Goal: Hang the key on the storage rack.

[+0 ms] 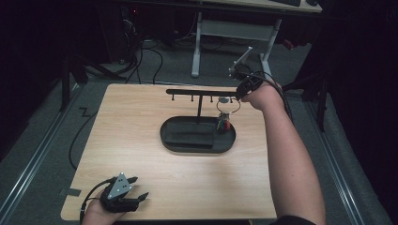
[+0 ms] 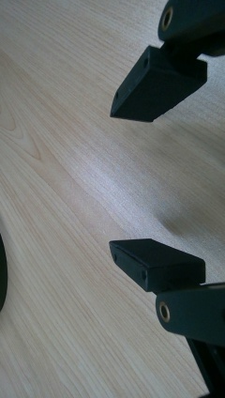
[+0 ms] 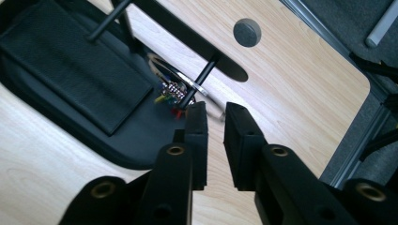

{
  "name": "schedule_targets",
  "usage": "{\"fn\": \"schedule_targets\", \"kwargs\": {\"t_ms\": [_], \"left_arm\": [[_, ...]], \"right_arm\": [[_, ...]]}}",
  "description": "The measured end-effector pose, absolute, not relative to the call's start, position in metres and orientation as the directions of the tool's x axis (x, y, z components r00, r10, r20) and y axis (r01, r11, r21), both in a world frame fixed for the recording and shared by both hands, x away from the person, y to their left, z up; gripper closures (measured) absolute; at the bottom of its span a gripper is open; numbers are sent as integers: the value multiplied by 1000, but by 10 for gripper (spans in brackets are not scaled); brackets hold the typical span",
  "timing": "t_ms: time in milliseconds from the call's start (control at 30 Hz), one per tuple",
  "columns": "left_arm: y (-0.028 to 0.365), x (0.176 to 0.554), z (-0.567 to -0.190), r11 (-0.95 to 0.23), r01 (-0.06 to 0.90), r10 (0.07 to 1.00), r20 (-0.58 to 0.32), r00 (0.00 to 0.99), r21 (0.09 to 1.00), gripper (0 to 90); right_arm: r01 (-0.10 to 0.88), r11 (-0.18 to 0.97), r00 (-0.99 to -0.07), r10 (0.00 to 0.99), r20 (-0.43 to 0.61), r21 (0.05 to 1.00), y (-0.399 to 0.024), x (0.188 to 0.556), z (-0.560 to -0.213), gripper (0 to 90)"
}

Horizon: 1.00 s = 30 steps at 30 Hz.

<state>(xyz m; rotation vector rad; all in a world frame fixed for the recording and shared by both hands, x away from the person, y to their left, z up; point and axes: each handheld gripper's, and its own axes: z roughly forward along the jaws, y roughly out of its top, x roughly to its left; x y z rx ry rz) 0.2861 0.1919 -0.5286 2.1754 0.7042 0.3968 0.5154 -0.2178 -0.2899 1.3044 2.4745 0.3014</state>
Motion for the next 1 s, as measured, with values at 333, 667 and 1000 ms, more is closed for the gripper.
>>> {"fn": "schedule_targets", "kwargs": {"t_ms": [333, 667, 1000], "left_arm": [[191, 287, -526, -517, 352, 608, 46, 793, 781, 310], [185, 287, -527, -530, 351, 593, 42, 804, 772, 309], [185, 289, -528, -526, 355, 598, 39, 800, 773, 311]], "right_arm": [[737, 537, -516, 840, -171, 411, -225, 472, -293, 510], [724, 499, -505, 854, -127, 477, -242, 439, -325, 349], [714, 420, -447, 889, -98, 560, -257, 422, -356, 336]]}}
